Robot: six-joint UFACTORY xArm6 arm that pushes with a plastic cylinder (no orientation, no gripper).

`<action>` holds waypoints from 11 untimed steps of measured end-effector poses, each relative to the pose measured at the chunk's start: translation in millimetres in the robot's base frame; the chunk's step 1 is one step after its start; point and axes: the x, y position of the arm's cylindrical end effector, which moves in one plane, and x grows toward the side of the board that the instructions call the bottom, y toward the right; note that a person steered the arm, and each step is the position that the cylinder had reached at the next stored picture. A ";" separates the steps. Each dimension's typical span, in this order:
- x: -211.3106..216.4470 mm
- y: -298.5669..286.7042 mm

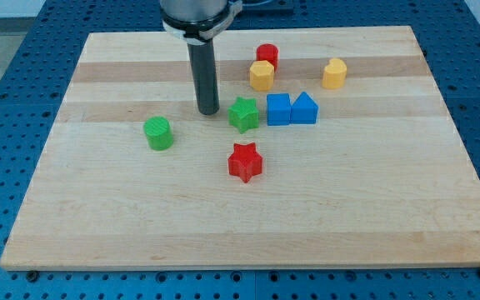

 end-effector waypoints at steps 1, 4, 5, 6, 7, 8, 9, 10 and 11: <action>11.1 -4.2; 30.3 29.1; 30.2 38.3; 30.2 39.7; 30.2 35.3; 40.8 19.8; 71.7 5.7; 94.0 -34.1; 103.9 -62.1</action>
